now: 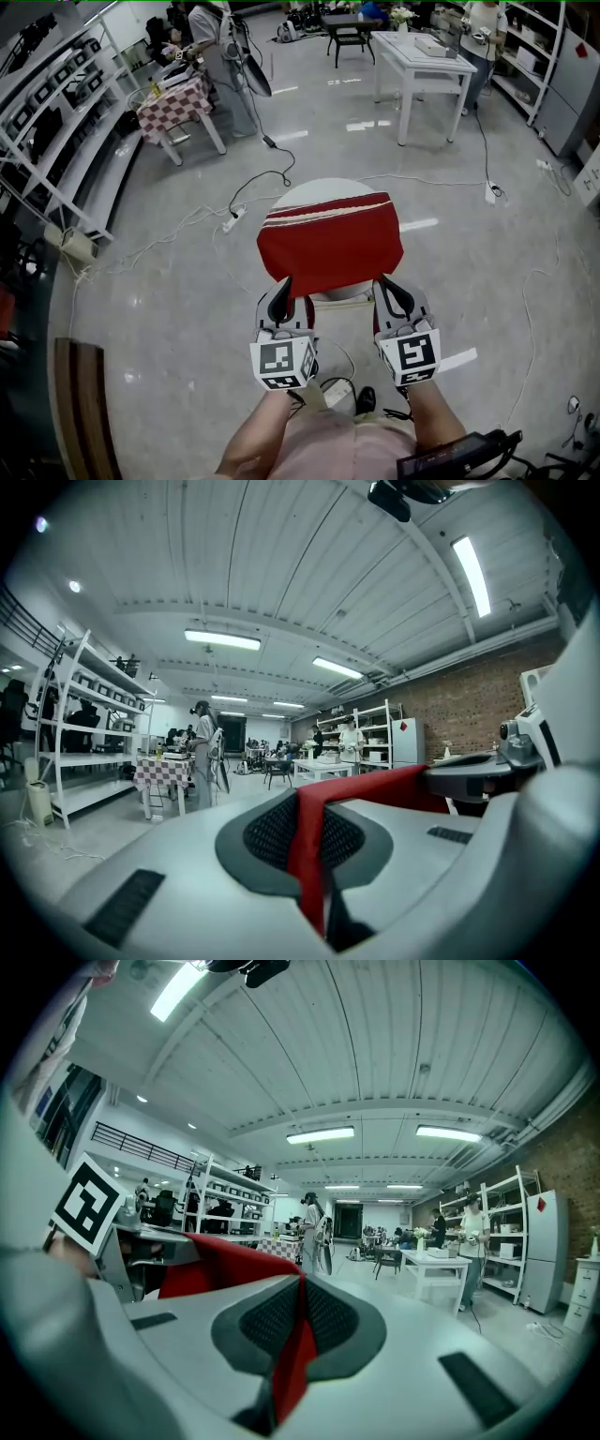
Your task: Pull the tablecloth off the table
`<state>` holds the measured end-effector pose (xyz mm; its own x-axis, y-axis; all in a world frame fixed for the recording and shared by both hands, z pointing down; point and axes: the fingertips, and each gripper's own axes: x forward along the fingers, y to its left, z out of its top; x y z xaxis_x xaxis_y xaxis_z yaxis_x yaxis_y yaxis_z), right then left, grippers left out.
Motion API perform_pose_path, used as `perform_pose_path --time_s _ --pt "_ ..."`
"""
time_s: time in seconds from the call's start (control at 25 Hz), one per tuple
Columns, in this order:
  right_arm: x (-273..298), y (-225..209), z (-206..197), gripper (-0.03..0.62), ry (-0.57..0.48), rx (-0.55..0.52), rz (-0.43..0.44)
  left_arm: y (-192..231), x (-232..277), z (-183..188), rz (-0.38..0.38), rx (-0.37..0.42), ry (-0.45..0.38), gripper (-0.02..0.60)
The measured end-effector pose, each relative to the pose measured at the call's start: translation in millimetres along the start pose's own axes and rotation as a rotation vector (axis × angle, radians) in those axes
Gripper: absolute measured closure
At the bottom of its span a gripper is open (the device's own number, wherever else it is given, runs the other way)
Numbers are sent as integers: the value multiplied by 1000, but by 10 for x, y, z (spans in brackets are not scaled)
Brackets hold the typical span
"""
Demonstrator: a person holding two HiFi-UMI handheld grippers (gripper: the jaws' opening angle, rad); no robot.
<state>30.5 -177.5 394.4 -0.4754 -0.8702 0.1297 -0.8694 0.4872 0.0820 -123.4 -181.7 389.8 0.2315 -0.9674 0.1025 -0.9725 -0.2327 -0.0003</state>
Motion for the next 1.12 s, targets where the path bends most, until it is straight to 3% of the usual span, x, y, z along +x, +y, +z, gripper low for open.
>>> perform_pose_path --time_s 0.6,1.12 --pt "-90 -26 -44 566 -39 -5 5 -91 -69 -56 6 5 -24 541" --pt "-426 251 216 566 -59 -21 9 -70 -528 162 9 4 -47 541"
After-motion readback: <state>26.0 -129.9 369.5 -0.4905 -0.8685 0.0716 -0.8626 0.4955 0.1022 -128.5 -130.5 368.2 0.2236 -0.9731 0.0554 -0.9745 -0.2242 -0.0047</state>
